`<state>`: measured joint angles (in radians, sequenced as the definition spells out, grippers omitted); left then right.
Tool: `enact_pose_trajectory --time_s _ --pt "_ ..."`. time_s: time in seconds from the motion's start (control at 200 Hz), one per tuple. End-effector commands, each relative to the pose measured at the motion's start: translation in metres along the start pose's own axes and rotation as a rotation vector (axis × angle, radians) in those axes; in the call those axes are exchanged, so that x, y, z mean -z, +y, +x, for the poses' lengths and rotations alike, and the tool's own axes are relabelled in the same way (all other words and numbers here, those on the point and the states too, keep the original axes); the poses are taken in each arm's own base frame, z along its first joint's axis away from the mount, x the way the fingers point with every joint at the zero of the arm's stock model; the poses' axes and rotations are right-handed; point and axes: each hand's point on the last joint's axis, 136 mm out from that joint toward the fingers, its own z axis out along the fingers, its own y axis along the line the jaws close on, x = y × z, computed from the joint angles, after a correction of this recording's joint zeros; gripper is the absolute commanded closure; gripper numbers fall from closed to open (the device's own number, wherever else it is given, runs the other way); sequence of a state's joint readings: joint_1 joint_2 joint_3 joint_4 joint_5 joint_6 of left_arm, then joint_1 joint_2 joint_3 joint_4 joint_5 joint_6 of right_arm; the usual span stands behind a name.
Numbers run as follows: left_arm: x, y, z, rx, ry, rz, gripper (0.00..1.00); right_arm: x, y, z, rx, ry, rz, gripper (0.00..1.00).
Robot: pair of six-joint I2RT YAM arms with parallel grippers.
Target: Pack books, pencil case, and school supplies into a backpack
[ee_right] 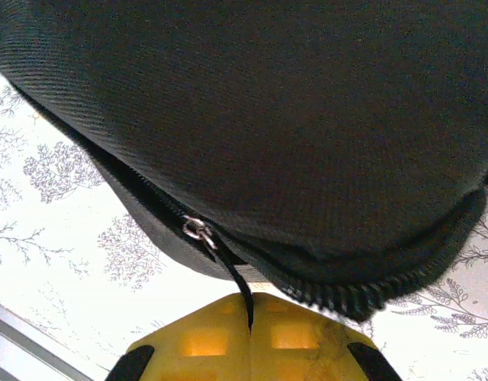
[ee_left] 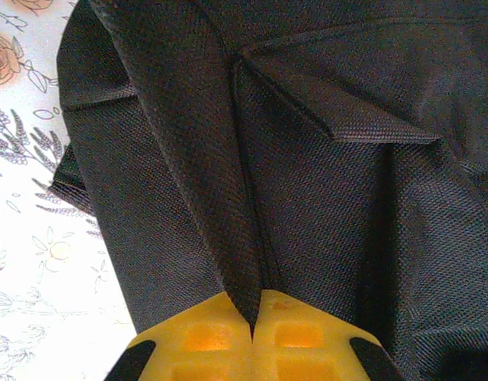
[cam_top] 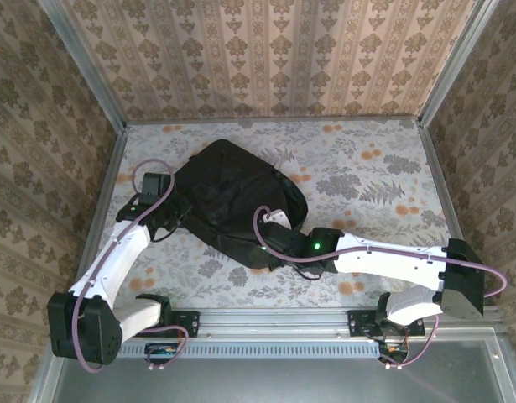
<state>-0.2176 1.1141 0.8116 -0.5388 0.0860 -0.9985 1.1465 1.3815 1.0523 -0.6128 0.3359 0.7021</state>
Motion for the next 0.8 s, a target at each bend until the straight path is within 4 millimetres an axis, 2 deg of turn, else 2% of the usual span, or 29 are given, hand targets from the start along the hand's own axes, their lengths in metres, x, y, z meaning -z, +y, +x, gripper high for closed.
enact_pose_trajectory --time_s 0.0,0.085,0.215,0.25,0.315,0.41,0.49,0.575,0.625,0.7,0.79 --pt "0.018 0.007 -0.037 0.019 -0.177 -0.072 1.0 0.003 -0.031 0.018 0.009 0.044 0.13 1.0" --pt "0.02 0.007 -0.04 0.017 -0.192 -0.081 1.0 0.002 -0.036 0.021 -0.015 0.046 0.123 1.0" --pt "0.021 0.007 -0.043 0.006 -0.2 -0.084 1.0 0.004 -0.053 0.022 -0.048 0.04 0.14 1.0" --pt "0.021 0.006 -0.042 -0.001 -0.198 -0.082 1.0 0.004 -0.052 0.022 -0.052 0.043 0.113 1.0" --pt "0.017 -0.004 -0.04 -0.034 -0.177 -0.039 1.0 0.005 -0.033 0.019 -0.054 0.036 0.0 1.0" --pt "0.012 -0.029 -0.032 -0.107 -0.112 0.057 1.0 0.008 0.014 0.01 -0.061 0.021 -0.255 1.0" --pt "0.02 -0.036 -0.023 -0.153 -0.07 0.039 0.89 0.015 0.037 0.004 -0.027 0.036 -0.35 1.0" --pt "0.035 -0.034 -0.009 -0.156 -0.038 0.038 0.6 0.025 0.055 -0.003 0.016 0.035 -0.428 1.0" --pt "0.045 -0.034 0.003 -0.146 -0.017 0.058 0.49 0.028 0.061 -0.006 0.023 0.034 -0.459 1.0" --pt "0.059 -0.029 0.021 -0.137 0.016 0.05 0.44 0.03 0.067 -0.006 0.038 0.044 -0.488 1.0" --pt "0.069 -0.011 0.046 -0.1 0.07 0.014 0.48 0.026 0.073 -0.002 0.053 0.068 -0.507 1.0"
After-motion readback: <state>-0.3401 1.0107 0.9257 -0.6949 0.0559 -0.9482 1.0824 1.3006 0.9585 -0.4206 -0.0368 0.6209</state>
